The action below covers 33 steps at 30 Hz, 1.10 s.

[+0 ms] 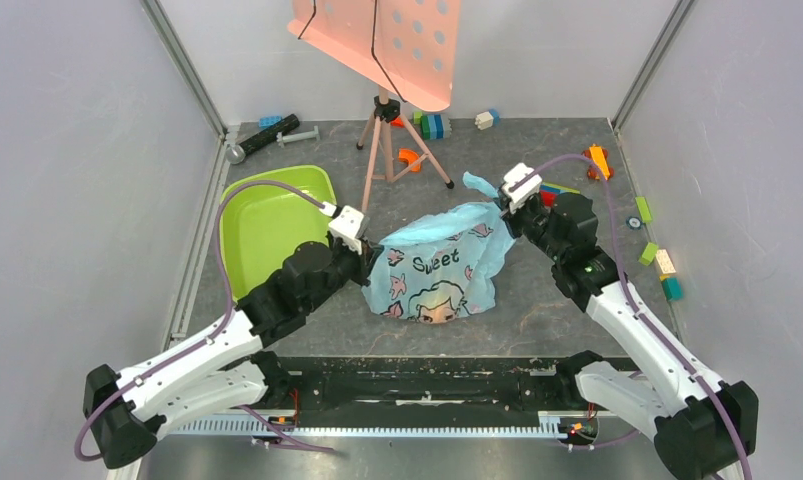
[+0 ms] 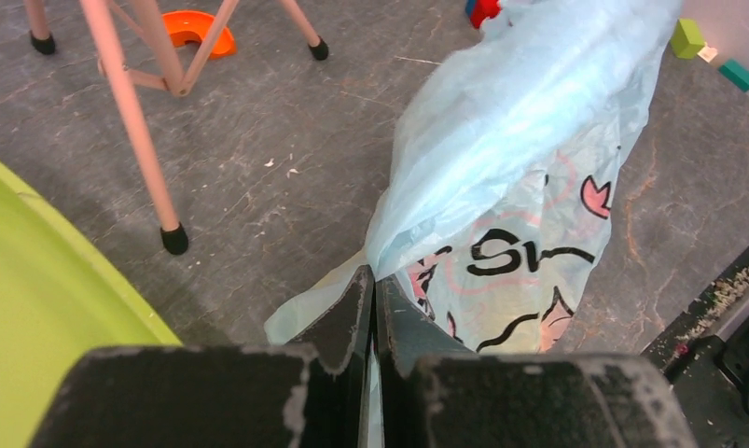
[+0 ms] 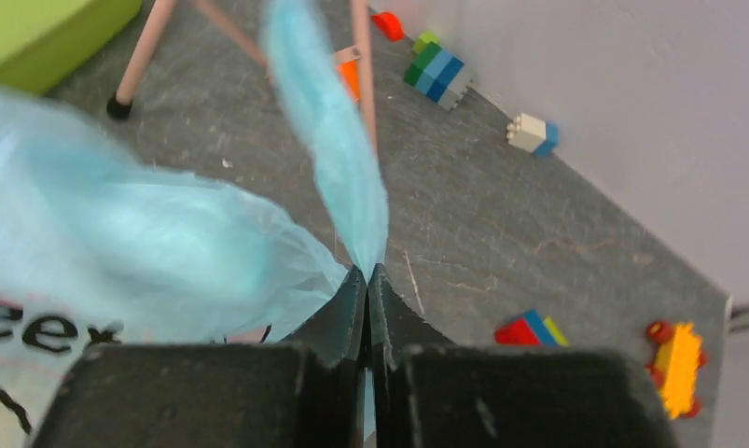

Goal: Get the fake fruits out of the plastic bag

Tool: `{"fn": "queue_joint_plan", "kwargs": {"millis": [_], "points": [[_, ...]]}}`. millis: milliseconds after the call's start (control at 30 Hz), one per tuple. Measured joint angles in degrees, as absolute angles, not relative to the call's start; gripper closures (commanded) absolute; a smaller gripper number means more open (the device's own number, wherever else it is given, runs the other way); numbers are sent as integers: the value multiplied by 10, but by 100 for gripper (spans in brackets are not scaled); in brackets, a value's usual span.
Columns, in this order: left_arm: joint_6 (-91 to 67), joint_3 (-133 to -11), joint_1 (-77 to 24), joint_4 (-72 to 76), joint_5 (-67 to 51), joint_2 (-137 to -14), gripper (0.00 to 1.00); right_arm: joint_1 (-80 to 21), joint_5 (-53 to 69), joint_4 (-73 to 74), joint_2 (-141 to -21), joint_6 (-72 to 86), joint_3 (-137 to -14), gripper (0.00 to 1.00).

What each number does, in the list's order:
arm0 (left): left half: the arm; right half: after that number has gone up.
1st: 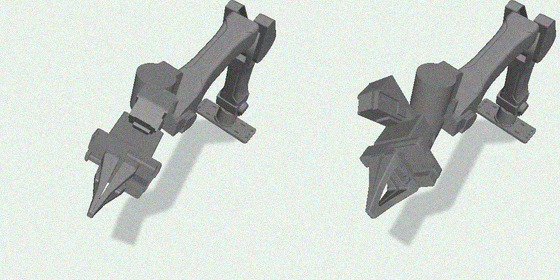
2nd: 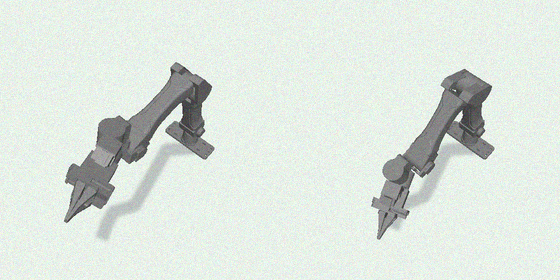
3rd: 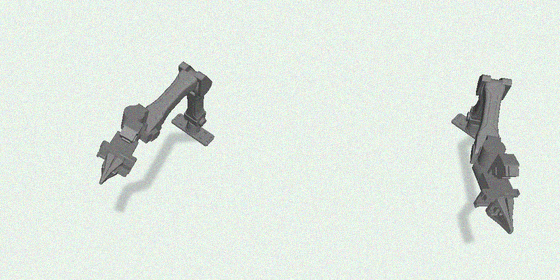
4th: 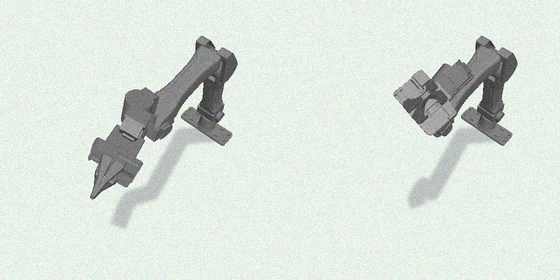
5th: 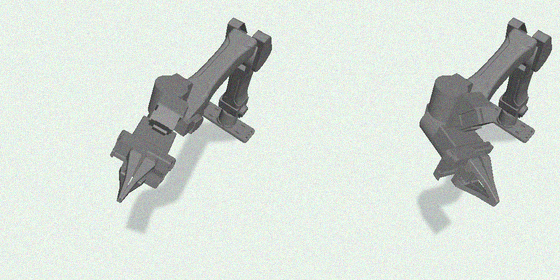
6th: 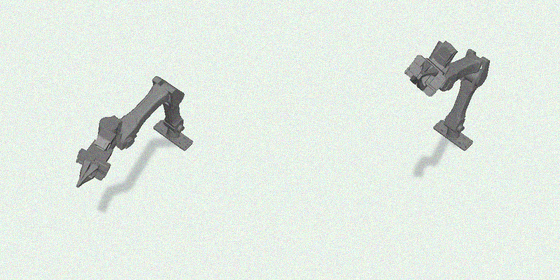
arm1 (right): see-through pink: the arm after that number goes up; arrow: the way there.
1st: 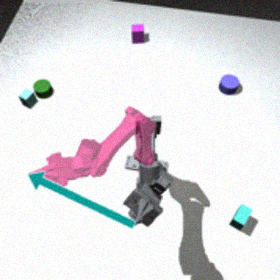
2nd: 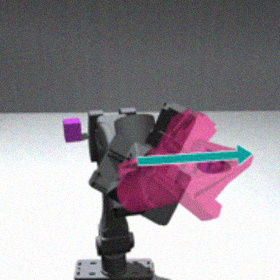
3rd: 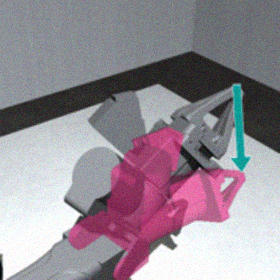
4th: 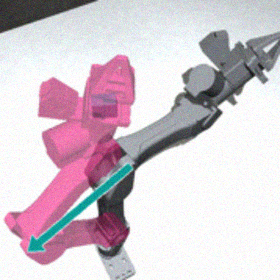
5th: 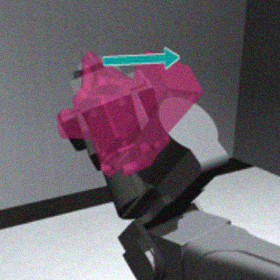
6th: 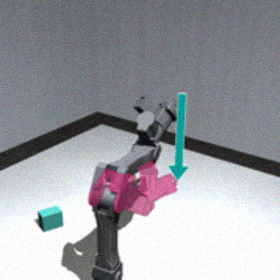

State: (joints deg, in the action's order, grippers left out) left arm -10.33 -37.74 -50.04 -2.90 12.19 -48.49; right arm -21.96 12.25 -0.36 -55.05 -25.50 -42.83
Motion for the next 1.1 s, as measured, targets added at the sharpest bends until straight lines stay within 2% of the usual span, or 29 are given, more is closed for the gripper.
{"fn": "queue_joint_plan", "kwargs": {"millis": [167, 200, 267, 433, 633, 833, 1100], "points": [[-110, -359, -496, -29, 134, -464, 85, -219, 76, -37, -549, -80, -426, 100], [-114, -355, -496, -29, 135, -461, 79, -219, 75, -42, -549, -50, -423, 100], [-123, -350, -496, -29, 134, -456, 65, -219, 78, -55, -546, 7, -413, 100], [-129, -349, -496, -29, 131, -448, 2, -218, 102, -88, -523, 116, -369, 100], [-108, -421, -495, -83, 78, -475, 0, -218, 134, -106, -500, 175, -360, 100], [-44, -582, -496, -127, -7, -556, 0, -218, 163, -112, -487, 206, -360, 100], [30, -700, -525, -194, -68, -681, 0, -218, 191, -117, -487, 235, -360, 100]]}}
